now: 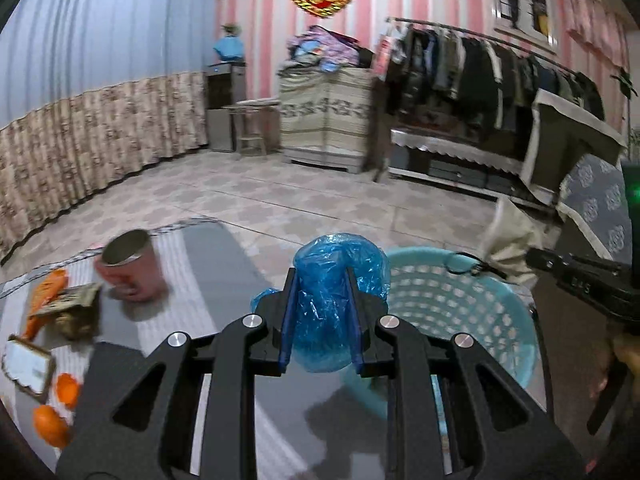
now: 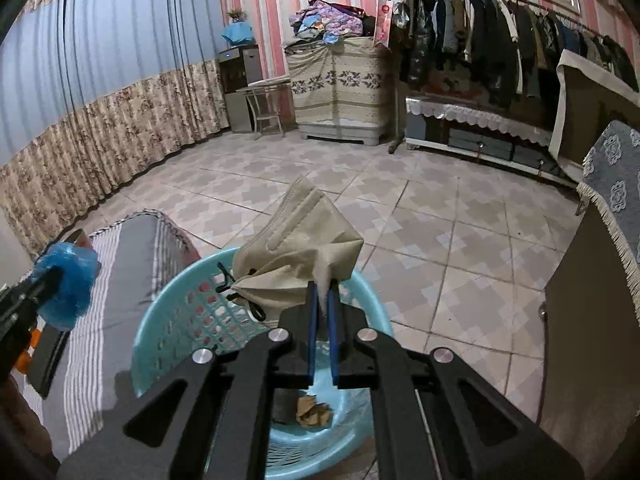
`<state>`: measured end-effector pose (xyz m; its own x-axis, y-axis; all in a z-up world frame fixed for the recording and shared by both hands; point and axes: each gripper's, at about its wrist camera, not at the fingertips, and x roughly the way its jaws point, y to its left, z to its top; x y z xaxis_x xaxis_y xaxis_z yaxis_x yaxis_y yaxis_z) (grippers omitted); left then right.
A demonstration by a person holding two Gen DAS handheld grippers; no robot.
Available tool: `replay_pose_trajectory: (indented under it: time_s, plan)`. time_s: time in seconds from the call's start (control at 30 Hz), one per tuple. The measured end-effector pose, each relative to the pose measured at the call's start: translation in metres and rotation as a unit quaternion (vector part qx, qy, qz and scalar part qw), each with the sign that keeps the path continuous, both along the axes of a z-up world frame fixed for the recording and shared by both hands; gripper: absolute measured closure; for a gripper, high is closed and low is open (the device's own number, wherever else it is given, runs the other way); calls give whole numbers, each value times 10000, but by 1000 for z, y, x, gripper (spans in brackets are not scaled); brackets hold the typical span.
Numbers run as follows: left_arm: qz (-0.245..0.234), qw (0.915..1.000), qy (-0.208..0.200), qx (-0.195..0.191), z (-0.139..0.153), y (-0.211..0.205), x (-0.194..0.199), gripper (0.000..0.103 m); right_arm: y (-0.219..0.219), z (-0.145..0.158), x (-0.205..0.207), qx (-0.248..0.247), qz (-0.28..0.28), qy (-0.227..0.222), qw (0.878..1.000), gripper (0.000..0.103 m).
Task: Collect trash
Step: 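Carry both items over the blue basket and release them from both tools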
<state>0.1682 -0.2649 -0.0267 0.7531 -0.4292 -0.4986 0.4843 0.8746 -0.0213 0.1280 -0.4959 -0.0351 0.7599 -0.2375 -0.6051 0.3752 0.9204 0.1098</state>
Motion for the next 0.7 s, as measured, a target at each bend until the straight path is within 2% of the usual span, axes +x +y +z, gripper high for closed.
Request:
replay_pose_trajectory:
  time_s: [0.17, 0.3, 0.37, 0.43, 0.5, 0.57, 0.7]
  plan:
    - [-332, 9993, 168, 69, -10, -30, 2, 82, -10, -5, -1, 196, -4, -15, 9998, 98]
    - [-440, 9986, 266, 147, -15, -39, 9, 77, -13, -4, -3, 234, -11, -64, 9997, 98]
    - [-448, 9984, 278, 179, -16, -40, 12, 61, -12, -4, -3, 230, -1, -70, 9997, 98]
    - [-369, 9989, 224, 194, -12, -42, 11, 42, -13, -5, -4, 251, 24, -46, 9997, 98]
    - [-256, 9994, 156, 195, -7, -39, 14, 32, -9, -5, -3, 240, 49, 4, 9997, 98]
    - [-129, 9997, 62, 205, -1, -35, 14, 29, -7, -4, -1, 247, 91, 38, 9996, 98]
    - [316, 9990, -174, 252, 9, -11, 15, 11, 0, -5, 4, 233, 174, 105, 9995, 97]
